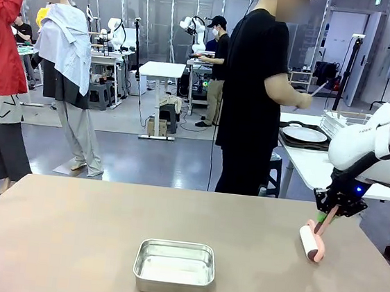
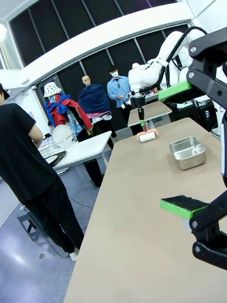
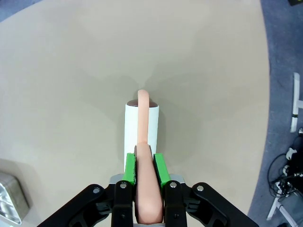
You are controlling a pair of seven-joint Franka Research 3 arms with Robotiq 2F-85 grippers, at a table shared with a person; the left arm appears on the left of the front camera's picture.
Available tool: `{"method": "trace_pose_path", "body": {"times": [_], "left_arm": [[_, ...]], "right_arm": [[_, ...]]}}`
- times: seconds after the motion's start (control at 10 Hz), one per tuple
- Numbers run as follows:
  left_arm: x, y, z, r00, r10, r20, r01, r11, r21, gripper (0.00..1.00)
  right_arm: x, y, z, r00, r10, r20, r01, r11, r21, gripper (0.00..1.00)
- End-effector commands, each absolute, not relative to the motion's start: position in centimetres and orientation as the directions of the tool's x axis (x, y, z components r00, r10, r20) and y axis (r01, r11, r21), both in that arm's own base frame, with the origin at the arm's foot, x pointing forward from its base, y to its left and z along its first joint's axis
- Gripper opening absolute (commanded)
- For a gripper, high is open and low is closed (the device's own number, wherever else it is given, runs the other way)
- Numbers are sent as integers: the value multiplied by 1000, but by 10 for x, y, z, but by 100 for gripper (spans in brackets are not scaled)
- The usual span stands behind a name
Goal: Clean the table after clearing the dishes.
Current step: When the right (or left) Handle tray is removed, use the right hand (or left hand) to clean the right (or left) side of the table with the Lint Roller.
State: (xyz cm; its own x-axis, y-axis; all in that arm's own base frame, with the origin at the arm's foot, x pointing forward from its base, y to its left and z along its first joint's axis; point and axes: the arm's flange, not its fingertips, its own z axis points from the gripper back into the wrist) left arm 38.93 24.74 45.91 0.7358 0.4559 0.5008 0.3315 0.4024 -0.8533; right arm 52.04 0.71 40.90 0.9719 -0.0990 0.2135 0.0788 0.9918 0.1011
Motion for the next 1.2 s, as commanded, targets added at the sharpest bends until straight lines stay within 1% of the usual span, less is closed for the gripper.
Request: {"method": "trace_pose_path", "body": {"times": [0.0,0.2,0.5,0.7,0.9,1.1], "left_arm": [[388,248,461,729,465,502,342,388,-856,100],[388,248,461,729,465,502,342,388,-856,100],[388,248,461,729,465,502,342,388,-856,100],[388,248,461,729,465,502,342,388,-856,100],[388,248,461,729,465,502,342,388,-856,100],[388,248,461,729,465,502,342,388,-856,100]], "right_arm": [[510,-6,363,983,-127,130,128,992,2,21],[518,-25,358,985,-72,159,79,996,-38,21],[526,-49,365,981,-104,163,122,987,-107,21],[522,-52,382,976,-96,195,120,987,-111,21],[507,-52,423,966,-48,256,62,997,-47,21],[491,-56,471,945,-14,327,28,999,-39,21]]}}
